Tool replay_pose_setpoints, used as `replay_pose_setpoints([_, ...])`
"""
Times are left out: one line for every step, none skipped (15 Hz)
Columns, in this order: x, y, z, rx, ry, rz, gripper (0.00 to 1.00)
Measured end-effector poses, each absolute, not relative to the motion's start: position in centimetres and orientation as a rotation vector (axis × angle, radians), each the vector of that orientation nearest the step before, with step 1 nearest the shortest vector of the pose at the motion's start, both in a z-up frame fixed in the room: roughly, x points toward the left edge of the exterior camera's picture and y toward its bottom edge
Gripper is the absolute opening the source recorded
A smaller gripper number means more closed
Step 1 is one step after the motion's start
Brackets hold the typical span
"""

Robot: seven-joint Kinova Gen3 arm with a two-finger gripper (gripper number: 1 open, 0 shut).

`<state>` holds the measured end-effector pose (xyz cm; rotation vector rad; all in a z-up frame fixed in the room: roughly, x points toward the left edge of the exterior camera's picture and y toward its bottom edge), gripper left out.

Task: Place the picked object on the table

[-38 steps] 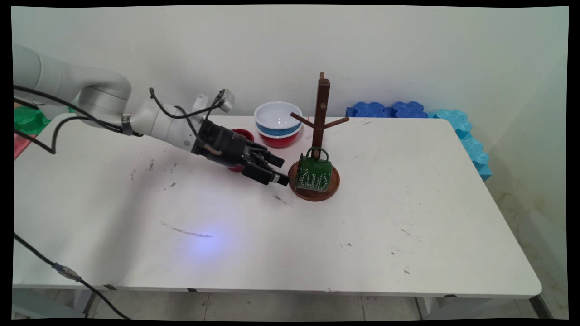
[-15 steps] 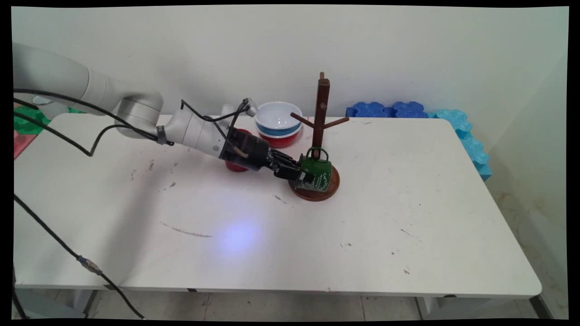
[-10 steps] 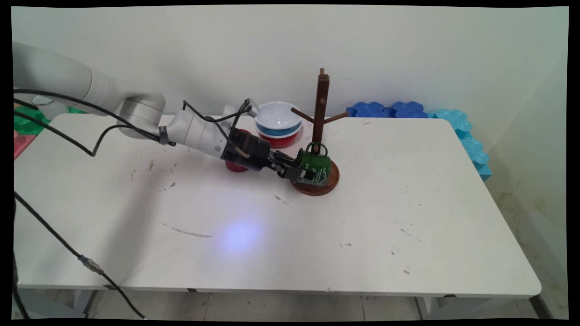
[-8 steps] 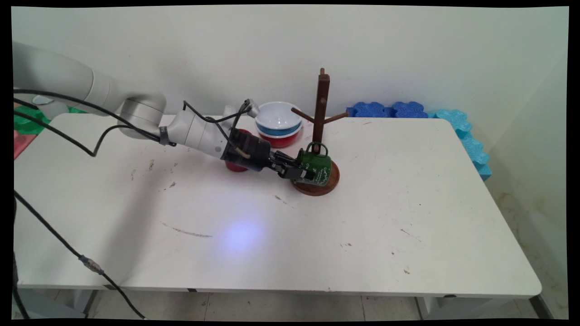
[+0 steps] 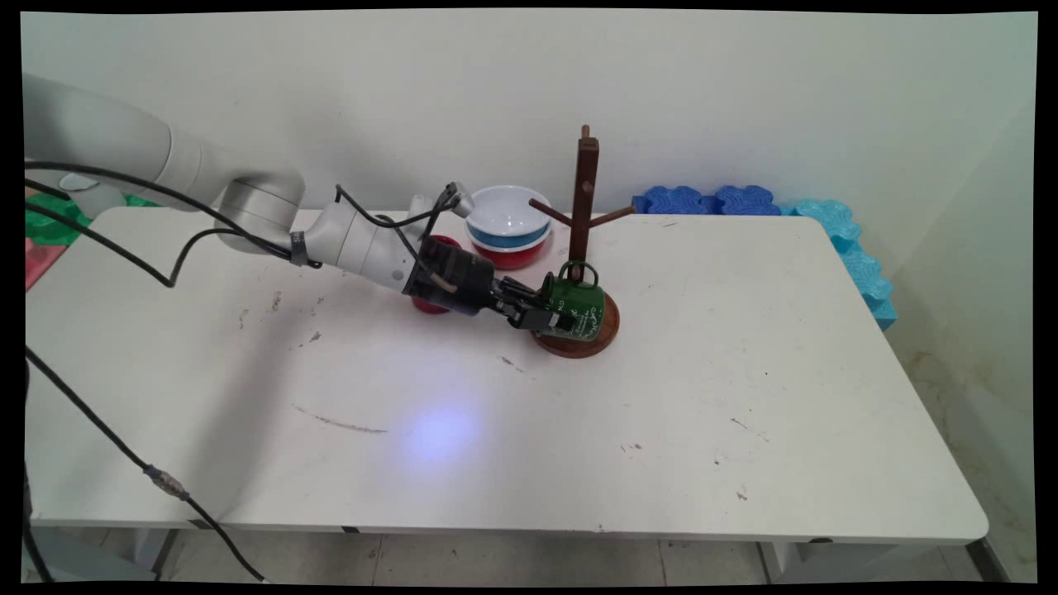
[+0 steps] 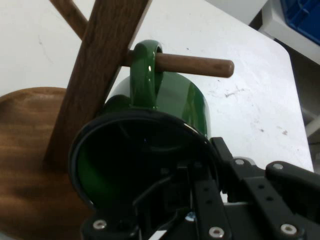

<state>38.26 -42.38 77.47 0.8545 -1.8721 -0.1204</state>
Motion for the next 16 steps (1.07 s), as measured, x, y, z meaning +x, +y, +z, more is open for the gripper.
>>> replay_pose_setpoints([38.2, -42.3, 77.6, 0.848, -1.874, -0.12, 0.0])
replay_pose_setpoints([38.2, -42.2, 77.8, 0.84, -1.876, -0.118, 0.0])
replay_pose_setpoints([38.2, -42.2, 77.9, 0.834, -1.877, -0.117, 0.0])
replay_pose_setpoints([38.2, -42.1, 78.1, 0.827, -1.878, -0.115, 0.0])
replay_pose_setpoints([38.1, -42.1, 78.3, 0.819, -1.879, -0.112, 0.0])
replay_pose_setpoints([38.1, -42.1, 78.5, 0.813, -1.88, -0.11, 0.0])
replay_pose_setpoints([38.1, -42.0, 78.6, 0.809, -1.88, -0.109, 0.0])
replay_pose_setpoints([38.0, -42.0, 78.8, 0.802, -1.881, -0.107, 0.0])
replay_pose_setpoints([38.0, -41.9, 78.9, 0.795, -1.882, -0.104, 0.0])
replay_pose_setpoints([38.0, -41.9, 79.1, 0.789, -1.884, -0.101, 0.0])
replay_pose_setpoints([38.0, -41.8, 79.2, 0.783, -1.885, -0.098, 0.0])
replay_pose_setpoints([38.0, -41.7, 79.4, 0.777, -1.887, -0.095, 0.0])
replay_pose_setpoints([37.9, -41.7, 79.5, 0.773, -1.888, -0.094, 0.0])
replay_pose_setpoints([37.9, -41.6, 79.7, 0.767, -1.889, -0.092, 0.0])
replay_pose_setpoints([37.9, -41.5, 79.8, 0.763, -1.89, -0.09, 0.0])
replay_pose_setpoints([37.8, -41.4, 79.9, 0.757, -1.892, -0.088, 0.0])
